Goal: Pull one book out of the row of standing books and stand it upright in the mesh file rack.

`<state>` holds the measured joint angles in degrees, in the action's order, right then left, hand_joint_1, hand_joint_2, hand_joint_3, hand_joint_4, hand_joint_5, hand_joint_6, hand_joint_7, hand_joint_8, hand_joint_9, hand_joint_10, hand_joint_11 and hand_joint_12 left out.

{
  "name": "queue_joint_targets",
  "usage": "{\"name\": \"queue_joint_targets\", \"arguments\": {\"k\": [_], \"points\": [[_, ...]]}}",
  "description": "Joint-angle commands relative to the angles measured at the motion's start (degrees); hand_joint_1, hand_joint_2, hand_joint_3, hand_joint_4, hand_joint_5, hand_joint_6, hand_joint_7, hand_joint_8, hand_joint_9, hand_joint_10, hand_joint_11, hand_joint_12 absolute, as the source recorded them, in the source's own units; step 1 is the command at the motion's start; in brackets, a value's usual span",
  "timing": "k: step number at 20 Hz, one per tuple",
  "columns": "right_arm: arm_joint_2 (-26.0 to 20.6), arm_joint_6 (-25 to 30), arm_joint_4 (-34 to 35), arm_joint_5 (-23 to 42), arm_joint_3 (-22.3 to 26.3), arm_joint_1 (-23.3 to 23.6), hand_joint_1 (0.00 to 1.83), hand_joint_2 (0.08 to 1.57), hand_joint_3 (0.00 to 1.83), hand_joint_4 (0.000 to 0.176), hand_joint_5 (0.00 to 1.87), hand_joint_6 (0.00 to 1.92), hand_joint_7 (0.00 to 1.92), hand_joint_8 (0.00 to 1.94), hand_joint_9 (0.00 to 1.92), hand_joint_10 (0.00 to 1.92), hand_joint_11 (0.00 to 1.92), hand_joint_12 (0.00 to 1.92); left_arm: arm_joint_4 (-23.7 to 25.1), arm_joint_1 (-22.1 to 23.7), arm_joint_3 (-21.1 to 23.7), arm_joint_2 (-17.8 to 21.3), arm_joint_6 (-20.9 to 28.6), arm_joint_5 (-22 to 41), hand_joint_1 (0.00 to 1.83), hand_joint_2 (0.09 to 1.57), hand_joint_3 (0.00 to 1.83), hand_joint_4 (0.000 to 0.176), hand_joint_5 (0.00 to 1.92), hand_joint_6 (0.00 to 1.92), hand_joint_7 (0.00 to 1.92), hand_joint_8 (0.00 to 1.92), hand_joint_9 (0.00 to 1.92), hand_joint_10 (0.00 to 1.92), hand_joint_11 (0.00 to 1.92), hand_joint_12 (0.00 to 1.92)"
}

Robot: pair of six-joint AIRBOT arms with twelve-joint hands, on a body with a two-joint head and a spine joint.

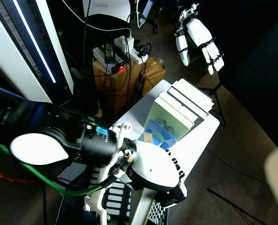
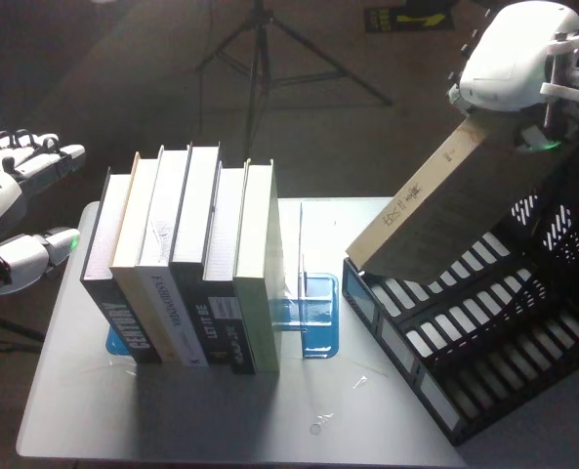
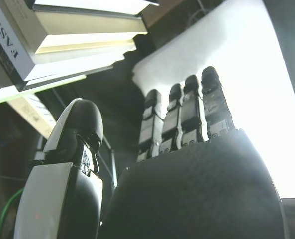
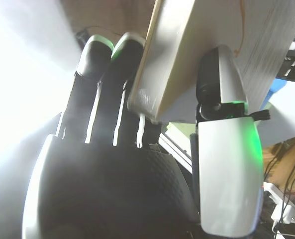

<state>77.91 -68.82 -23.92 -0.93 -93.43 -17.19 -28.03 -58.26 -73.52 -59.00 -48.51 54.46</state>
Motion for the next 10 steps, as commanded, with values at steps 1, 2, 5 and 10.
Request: {"name": "queue_joint_targets", "arguments": {"k": [1, 2, 5, 10], "points": [[-0.2, -0.5, -0.4, 3.3, -0.5, 0.9, 1.34, 1.25, 0.0, 0.0, 0.67, 1.12, 0.74, 1.45, 0.76, 1.69, 0.65, 1.89, -0.2, 0.1, -0.2, 0.6, 0.3, 6.6, 0.51, 1.41, 0.0, 0.036, 0.14, 0.0, 0.01, 0.0, 0.0, 0.0, 0.0, 0.0], [0.5, -0.5, -0.4, 2.2, -0.8, 0.9, 1.34, 1.26, 0.0, 0.0, 0.63, 1.26, 0.72, 1.45, 0.72, 1.65, 0.58, 1.81, -0.2, 0.0, -0.3, 0.6, 0.5, 6.7, 0.51, 1.41, 0.0, 0.044, 0.13, 0.0, 0.01, 0.0, 0.0, 0.0, 0.0, 0.0], [1.2, -0.5, -0.4, 0.9, -1.3, 1.0, 1.34, 1.23, 0.0, 0.0, 0.69, 1.22, 0.76, 1.34, 0.78, 1.56, 0.66, 1.76, -0.2, -0.1, -0.3, 0.6, 0.6, 6.7, 0.52, 1.41, 0.0, 0.042, 0.14, 0.0, 0.01, 0.0, 0.0, 0.0, 0.0, 0.0], [2.3, -0.5, -0.7, -2.3, -1.0, 1.8, 1.35, 1.21, 0.0, 0.0, 0.69, 1.33, 0.78, 1.22, 0.82, 1.48, 0.64, 1.72, -0.4, -0.3, -0.4, 0.5, 0.7, 6.8, 0.54, 1.41, 0.0, 0.022, 0.15, 0.0, 0.02, 0.0, 0.0, 0.0, 0.0, 0.0]]}}
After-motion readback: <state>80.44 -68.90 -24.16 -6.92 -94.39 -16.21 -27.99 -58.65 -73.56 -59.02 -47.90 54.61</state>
